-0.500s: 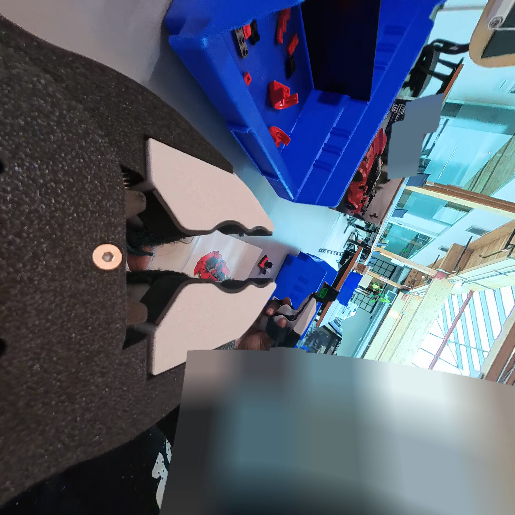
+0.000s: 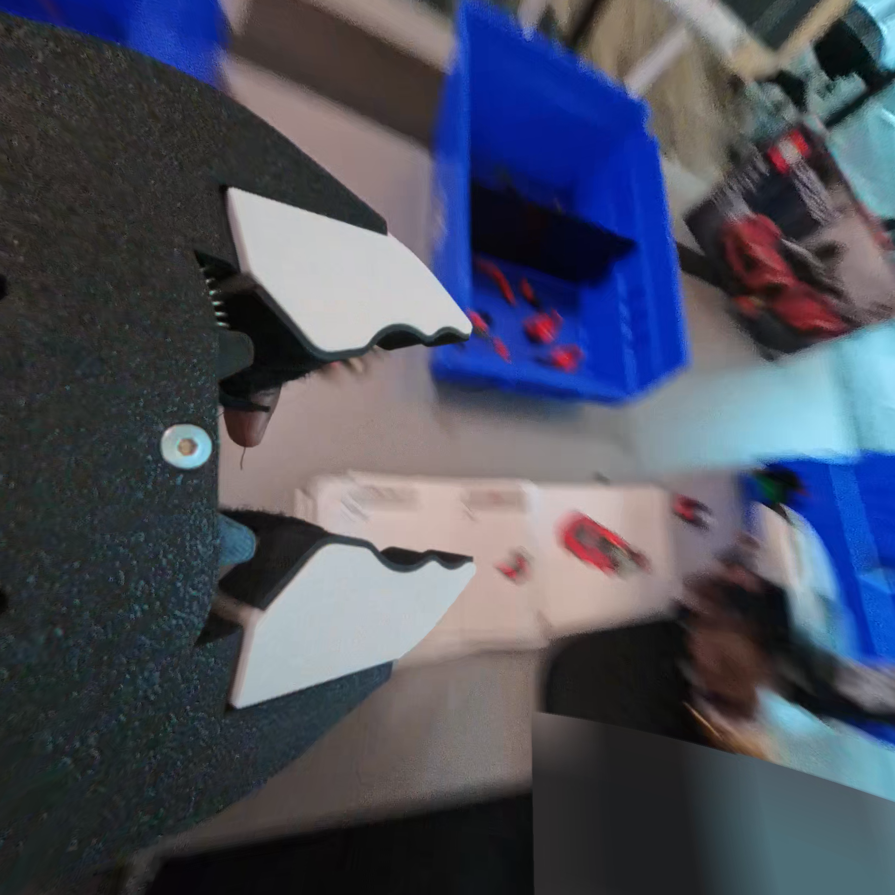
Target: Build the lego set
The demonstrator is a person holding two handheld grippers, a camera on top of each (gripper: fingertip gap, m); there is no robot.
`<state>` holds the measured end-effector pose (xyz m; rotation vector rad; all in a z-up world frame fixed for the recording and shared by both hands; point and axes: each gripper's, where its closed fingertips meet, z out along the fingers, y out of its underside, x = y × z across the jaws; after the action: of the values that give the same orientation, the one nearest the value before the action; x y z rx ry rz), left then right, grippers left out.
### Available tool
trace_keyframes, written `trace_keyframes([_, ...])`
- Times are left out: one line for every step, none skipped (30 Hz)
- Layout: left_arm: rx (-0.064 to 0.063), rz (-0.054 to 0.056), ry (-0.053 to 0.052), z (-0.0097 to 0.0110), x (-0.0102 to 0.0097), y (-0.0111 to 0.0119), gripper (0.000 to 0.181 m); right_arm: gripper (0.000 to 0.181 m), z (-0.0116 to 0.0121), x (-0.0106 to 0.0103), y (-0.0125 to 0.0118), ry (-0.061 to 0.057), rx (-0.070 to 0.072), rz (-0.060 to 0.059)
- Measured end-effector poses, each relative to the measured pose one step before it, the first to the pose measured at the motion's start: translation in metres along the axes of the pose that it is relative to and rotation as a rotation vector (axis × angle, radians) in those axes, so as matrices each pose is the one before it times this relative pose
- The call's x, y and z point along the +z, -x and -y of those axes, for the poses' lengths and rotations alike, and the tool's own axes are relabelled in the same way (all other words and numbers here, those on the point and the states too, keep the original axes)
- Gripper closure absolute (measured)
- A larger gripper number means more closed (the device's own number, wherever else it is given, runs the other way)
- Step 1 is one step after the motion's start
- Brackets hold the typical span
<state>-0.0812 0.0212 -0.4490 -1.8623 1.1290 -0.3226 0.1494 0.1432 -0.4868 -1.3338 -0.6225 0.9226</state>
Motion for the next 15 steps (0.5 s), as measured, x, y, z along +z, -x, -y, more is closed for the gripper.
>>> trace_keyframes([0.0608,0.0553,0.1136,-0.01221,-0.01303,0.01598,0.100,0.171,-0.00010,0.00027,0.00113,0.0023,-0.0054,0.0031])
trace_keyframes([0.0124,0.0135,0.0957,-0.01312,-0.00798,0.01248,0.101,0.171,-0.00002,0.00030,0.00094,0.0010,-0.0069,0.0020])
trace_keyframes([-0.0121,-0.0037,0.0910,-0.01406,-0.00343,0.01053,0.099,0.171,-0.00014,0.00019,0.00066,0.0015,-0.0066,0.0018])
trace_keyframes([-0.0054,-0.0017,0.0934,-0.01485,0.00018,0.01067,0.091,0.171,-0.00033,0.00024,0.00039,0.0030,-0.0050,0.0008])
trace_keyframes([0.0030,0.0182,0.0849,-0.01349,0.00288,0.01275,0.085,0.171,-0.00040,0.00015,0.00050,0.0030,-0.0038,0.0015])
trace_keyframes([0.0087,0.0194,0.0647,-0.01021,0.00542,0.01205,0.080,0.171,-0.00010,0.00003,0.00049,0.0011,-0.0032,0.0023])
trace_keyframes([0.0054,0.0072,0.0421,-0.00653,0.00721,0.00904,0.075,0.171,0.00014,-0.00013,0.00053,-0.0004,-0.0030,0.0019])
trace_keyframes([0.0076,-0.0075,0.0326,-0.00390,0.00802,0.00586,0.074,0.171,-0.00001,-0.00012,0.00032,0.0000,-0.0029,0.0010])
trace_keyframes([0.0184,0.0038,0.0380,-0.00333,0.00824,0.00645,0.072,0.171,-0.00010,-0.00007,0.00007,0.0007,-0.0020,0.0000])
trace_keyframes([0.0325,0.0081,0.0440,-0.00353,0.00795,0.00589,0.070,0.171,-0.00007,0.00002,-0.00002,0.0005,-0.0002,0.0006])
trace_keyframes([0.0380,0.0001,0.0439,-0.00382,0.00757,0.00379,0.069,0.171,-0.00016,0.00005,0.00016,0.0005,0.0019,0.0016])
trace_keyframes([0.0372,-0.0059,0.0415,-0.00345,0.00720,0.00259,0.072,0.171,-0.00015,-0.00007,0.00012,0.0007,0.0026,0.0024])
trace_keyframes([0.0294,-0.0070,0.0324,-0.00233,0.00693,0.00213,0.078,0.171,0.00001,-0.00017,-0.00017,-0.0003,0.0027,0.0009])
trace_keyframes([0.0227,-0.0260,0.0230,-0.00078,0.00686,-0.00107,0.082,0.171,0.00021,-0.00040,-0.00048,-0.0015,0.0033,-0.0014])
trace_keyframes([0.0110,-0.0293,0.0084,0.00114,0.00672,-0.00193,0.084,0.171,0.00060,-0.00061,-0.00038,-0.0032,0.0035,-0.0009])
